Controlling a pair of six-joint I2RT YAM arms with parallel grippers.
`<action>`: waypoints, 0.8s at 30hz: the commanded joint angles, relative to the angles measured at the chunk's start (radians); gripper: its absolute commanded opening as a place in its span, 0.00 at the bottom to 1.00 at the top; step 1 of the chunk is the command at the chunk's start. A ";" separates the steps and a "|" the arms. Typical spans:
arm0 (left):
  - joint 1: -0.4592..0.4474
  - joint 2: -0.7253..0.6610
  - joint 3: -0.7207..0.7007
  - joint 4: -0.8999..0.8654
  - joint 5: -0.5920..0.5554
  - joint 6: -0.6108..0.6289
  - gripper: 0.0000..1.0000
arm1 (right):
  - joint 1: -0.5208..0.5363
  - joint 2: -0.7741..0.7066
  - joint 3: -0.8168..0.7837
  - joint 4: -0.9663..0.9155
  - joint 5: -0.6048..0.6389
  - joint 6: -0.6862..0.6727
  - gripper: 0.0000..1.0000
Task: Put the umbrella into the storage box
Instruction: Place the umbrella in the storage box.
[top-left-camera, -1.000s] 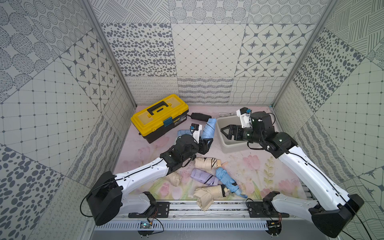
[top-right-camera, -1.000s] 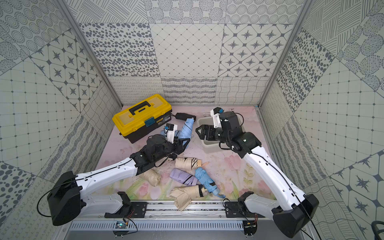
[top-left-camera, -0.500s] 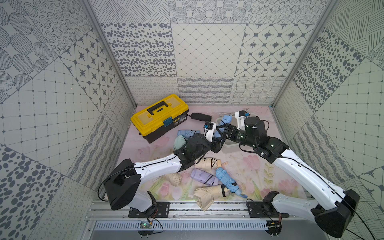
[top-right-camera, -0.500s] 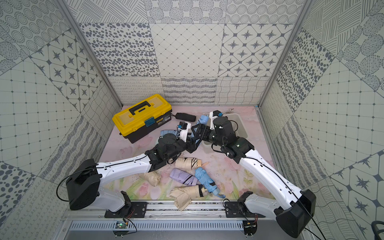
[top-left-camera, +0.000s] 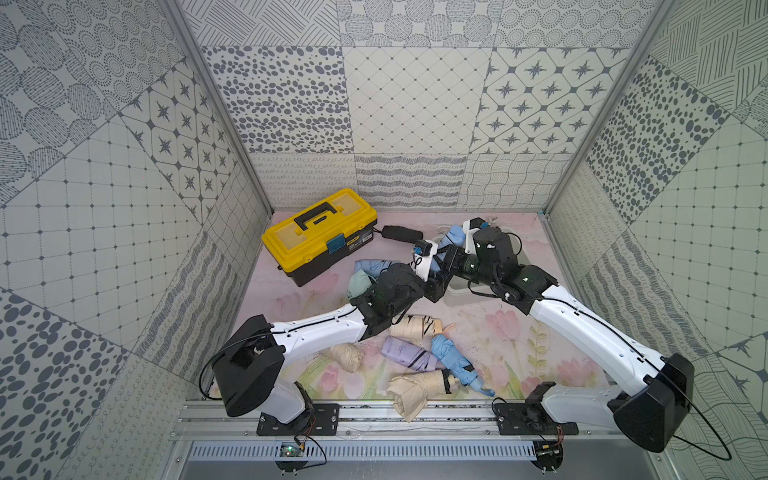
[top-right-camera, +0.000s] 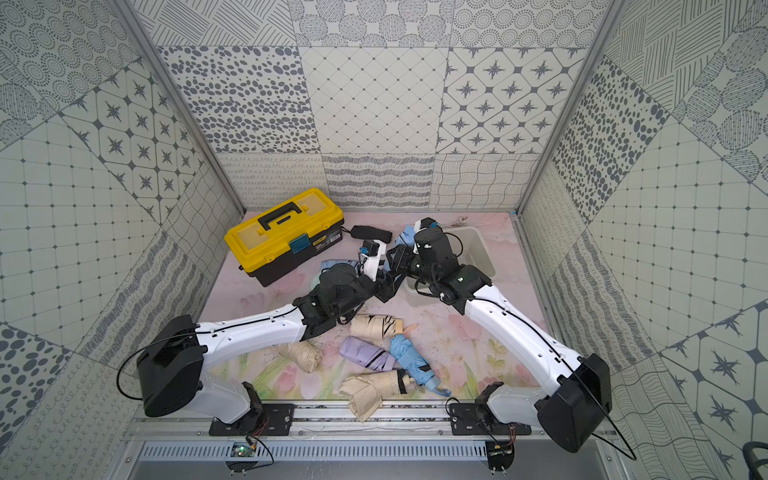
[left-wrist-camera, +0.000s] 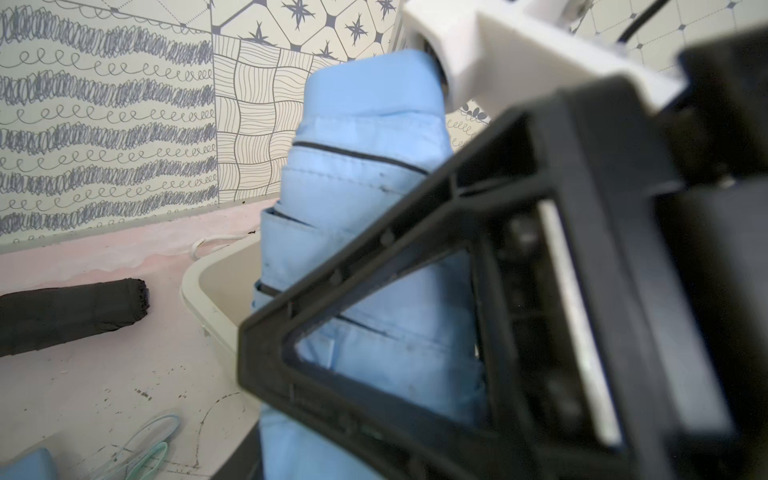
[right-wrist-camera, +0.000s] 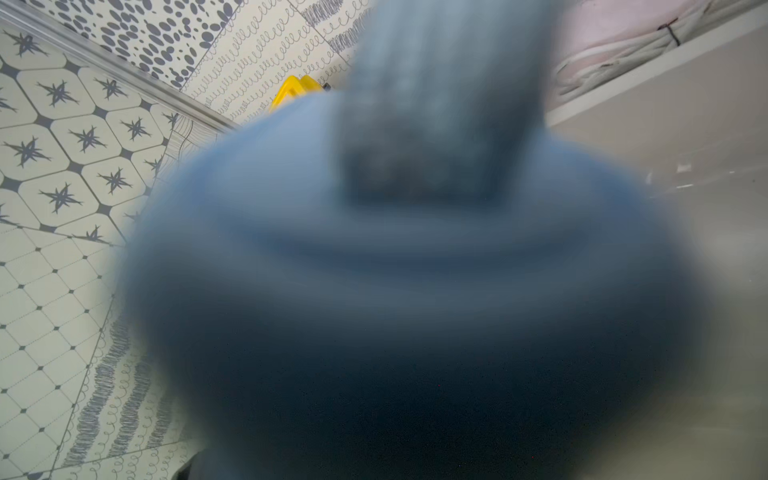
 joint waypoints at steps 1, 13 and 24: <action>-0.003 -0.002 0.035 0.079 0.013 0.072 0.57 | -0.004 0.035 0.033 0.082 -0.013 0.014 0.40; -0.003 -0.096 -0.043 -0.073 0.011 0.020 0.99 | -0.151 0.077 0.037 0.100 -0.127 -0.020 0.23; 0.145 0.033 0.266 -0.689 0.119 -0.614 0.98 | -0.327 0.134 0.127 -0.234 -0.269 -0.400 0.28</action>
